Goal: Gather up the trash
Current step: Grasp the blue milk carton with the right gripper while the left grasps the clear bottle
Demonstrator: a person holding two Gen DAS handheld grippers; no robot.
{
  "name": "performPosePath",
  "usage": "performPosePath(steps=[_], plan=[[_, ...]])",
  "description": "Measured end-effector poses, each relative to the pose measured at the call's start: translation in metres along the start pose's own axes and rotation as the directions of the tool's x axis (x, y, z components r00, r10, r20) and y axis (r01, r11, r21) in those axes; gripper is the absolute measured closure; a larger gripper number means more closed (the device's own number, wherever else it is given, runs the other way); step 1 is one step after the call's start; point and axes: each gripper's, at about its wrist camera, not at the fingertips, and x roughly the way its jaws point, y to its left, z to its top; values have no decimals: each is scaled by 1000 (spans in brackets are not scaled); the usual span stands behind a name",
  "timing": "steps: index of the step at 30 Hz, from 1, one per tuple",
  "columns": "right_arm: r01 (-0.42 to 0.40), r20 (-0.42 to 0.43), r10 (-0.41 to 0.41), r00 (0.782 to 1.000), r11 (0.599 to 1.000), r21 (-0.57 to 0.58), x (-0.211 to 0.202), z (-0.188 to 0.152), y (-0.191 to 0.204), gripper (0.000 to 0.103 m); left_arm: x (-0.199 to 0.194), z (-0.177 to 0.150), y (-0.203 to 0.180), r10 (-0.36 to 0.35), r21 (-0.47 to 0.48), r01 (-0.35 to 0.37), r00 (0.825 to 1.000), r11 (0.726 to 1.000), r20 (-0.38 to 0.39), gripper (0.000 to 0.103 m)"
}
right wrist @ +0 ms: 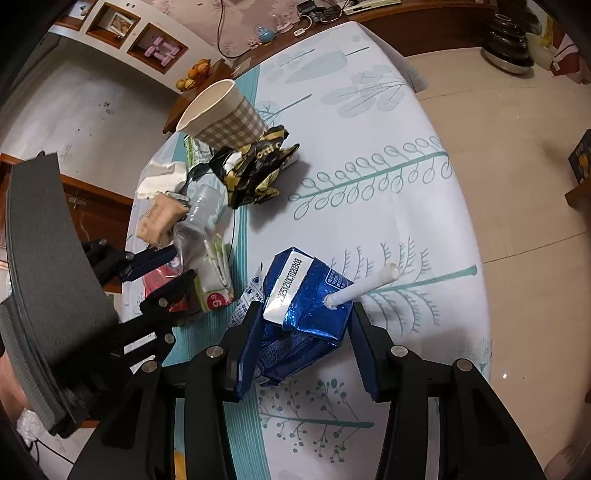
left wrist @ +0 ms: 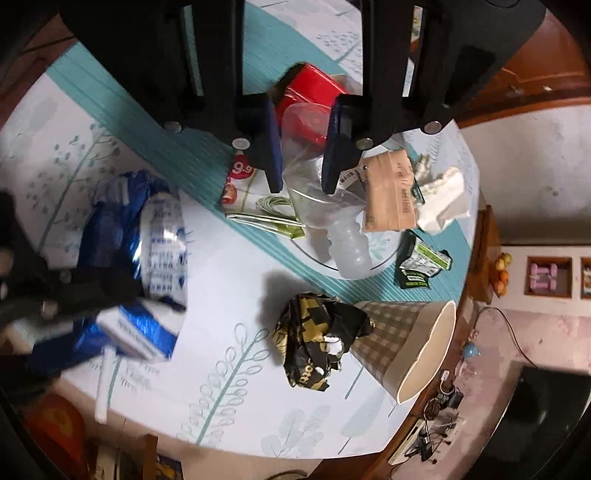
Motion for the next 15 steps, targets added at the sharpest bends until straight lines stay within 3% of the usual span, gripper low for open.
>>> performPosePath(steps=[8,15], plan=[[-19,-19,18,1000,1000,-17,-5,-21,-1,58,-19,-16,11,-116,-182,119,993,976,26,90],[-33,-21,33,999,999,-27,-15,-42,5,58,-46,-54,25,-220,-364,234,972,902,82,90]])
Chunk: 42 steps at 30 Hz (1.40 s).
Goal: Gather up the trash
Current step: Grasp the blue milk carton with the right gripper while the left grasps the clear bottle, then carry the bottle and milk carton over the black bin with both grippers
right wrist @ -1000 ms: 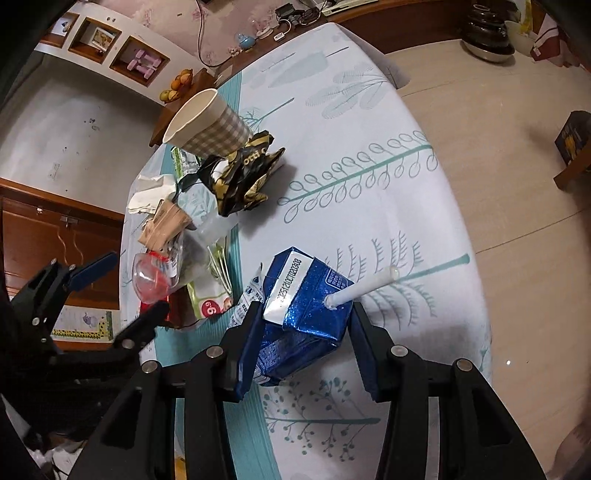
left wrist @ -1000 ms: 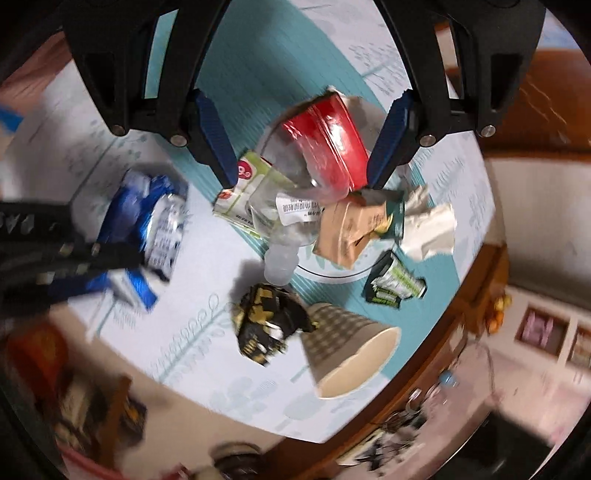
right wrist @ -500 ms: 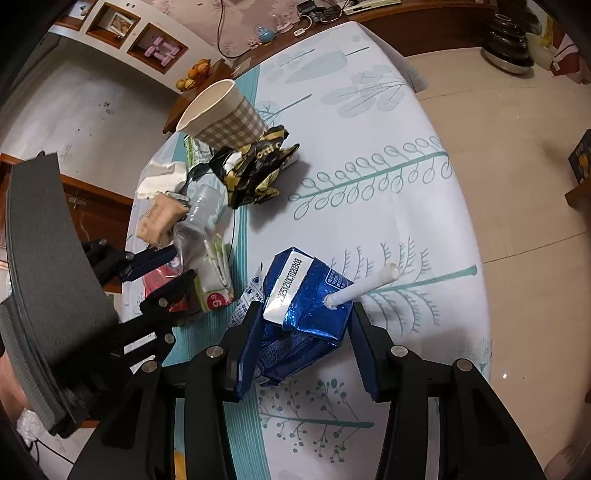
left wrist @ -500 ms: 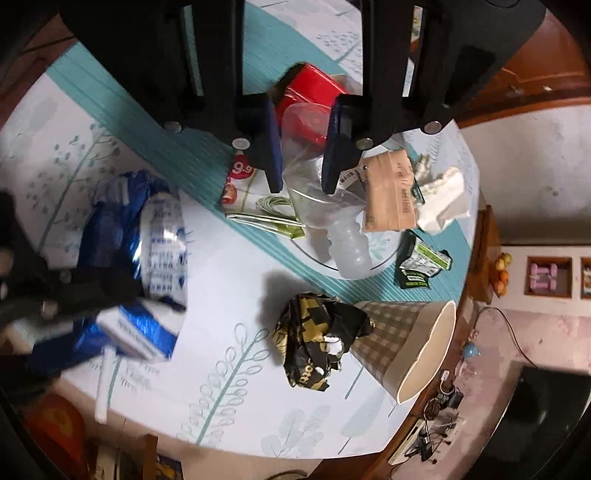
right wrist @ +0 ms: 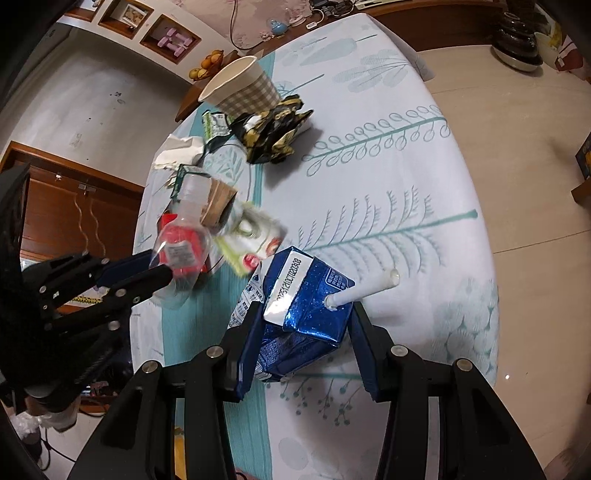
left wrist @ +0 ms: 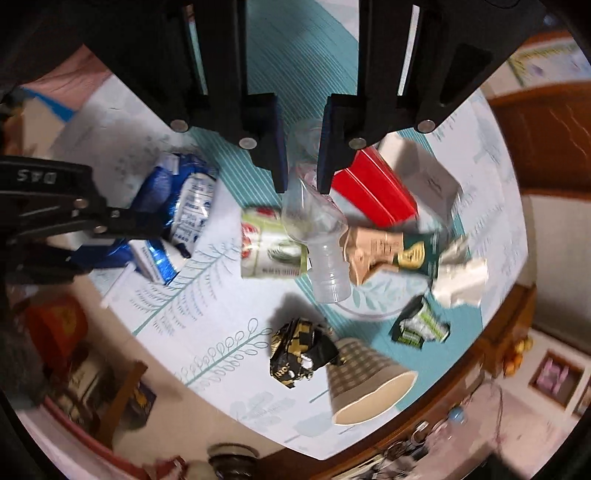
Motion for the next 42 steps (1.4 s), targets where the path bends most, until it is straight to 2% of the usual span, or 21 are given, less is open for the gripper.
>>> performPosePath(steps=[9,20,28,35,42], plan=[[-6,9,6,1000,1000,-20,-18,-33,24,58,-45,-58,8,-105,-189,115,992,975,62,90],[14,30,-13,999,999,-47,-25,-84,70,58,-73,-133,29,-191,-285,225,971,932,142,90],[51,97,-50,994,999,-4,-35,-136,106,58,-85,-203,55,-270,-305,325,940,895,210,90],[74,167,-84,982,995,65,-37,-200,140,58,-93,-271,76,-327,-301,401,906,865,268,90],[92,206,-116,972,988,122,-35,-260,169,58,-90,-325,92,-382,-305,462,879,833,286,90]])
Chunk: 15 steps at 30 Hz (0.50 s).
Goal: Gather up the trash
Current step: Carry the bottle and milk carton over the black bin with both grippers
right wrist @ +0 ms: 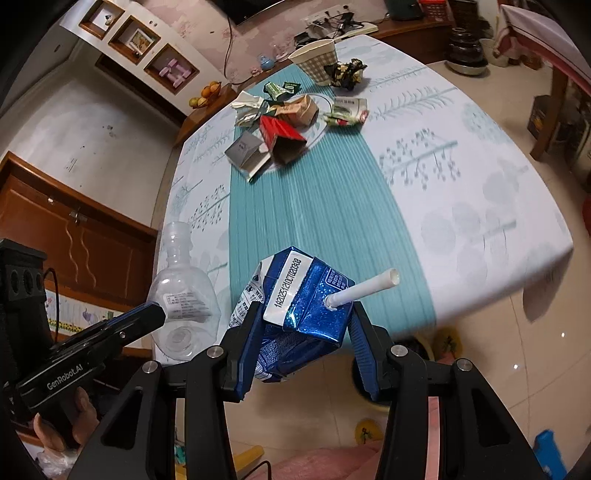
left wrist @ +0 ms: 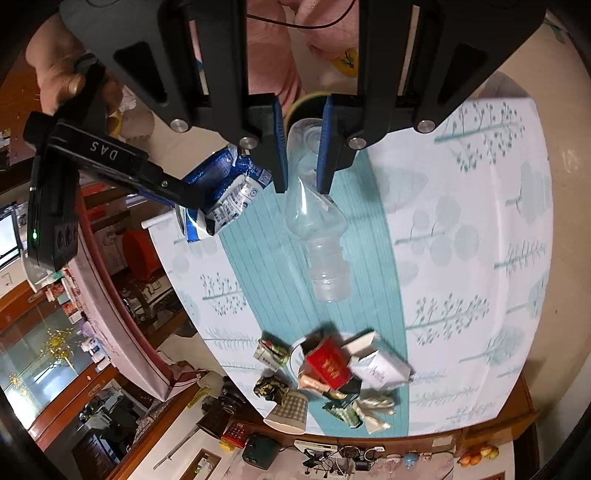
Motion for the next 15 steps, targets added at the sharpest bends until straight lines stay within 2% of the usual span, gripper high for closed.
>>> performPosePath(steps=[8,15], plan=[[13,-28,-13,1000,1000,-2,-16,-54,25,58,-16,-42,15,-41,-22,40,999,999,-36,90],[17,-59,-19,998,999,-37,-24,-79,33,58,-23,-68,11,-66,-49,63,996,997,-54,90]])
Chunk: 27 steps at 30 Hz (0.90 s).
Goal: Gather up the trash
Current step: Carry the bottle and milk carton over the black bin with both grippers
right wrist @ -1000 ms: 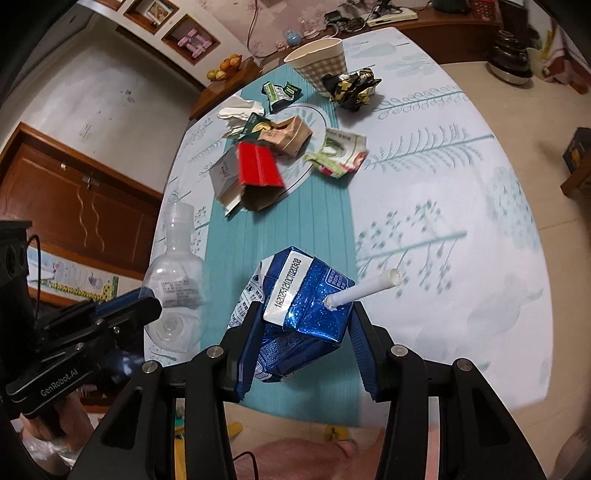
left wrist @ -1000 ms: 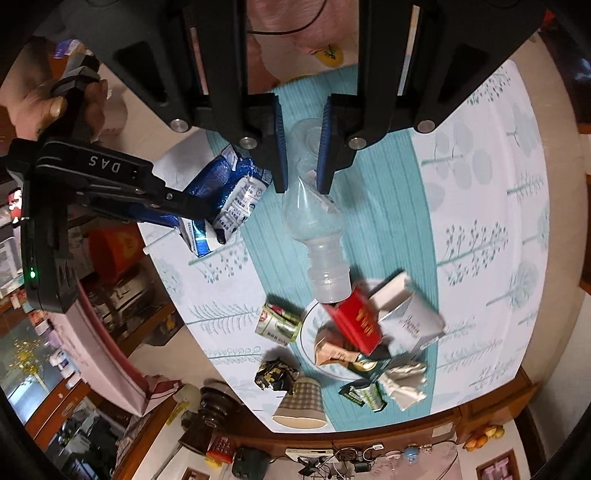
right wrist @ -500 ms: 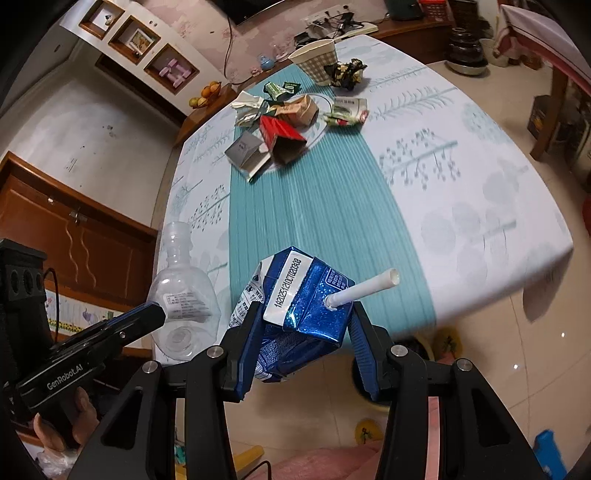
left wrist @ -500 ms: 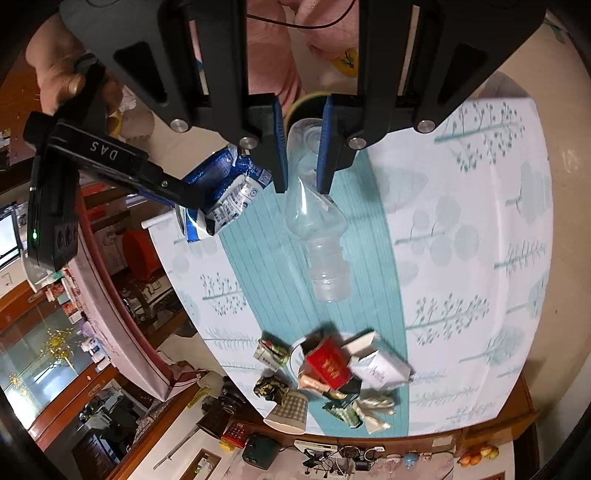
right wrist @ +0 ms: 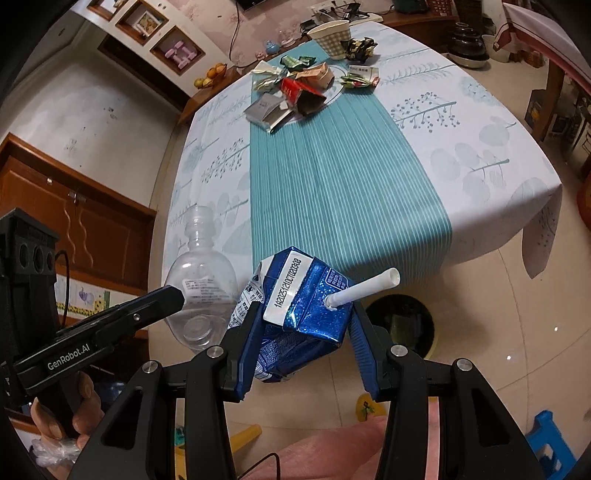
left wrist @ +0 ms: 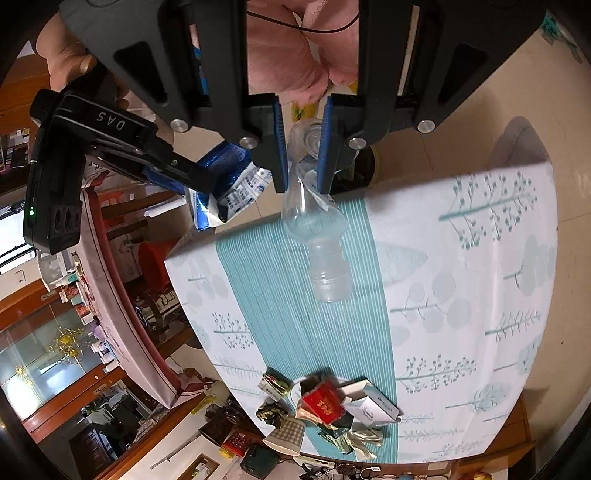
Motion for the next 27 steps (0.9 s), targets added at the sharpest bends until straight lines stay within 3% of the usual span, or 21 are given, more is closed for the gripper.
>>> performPosePath(steps=[16,27], plan=[[3,-103,-9,995,998,-57,-3,-38,-49,58,32,-58,-31,-26,-99,20,998,995,-56,90],[49,-200,-51,978,999,-17,71,-74,-122,58,122,-107,-17,-15,-209,-9,994,978,-111,90]])
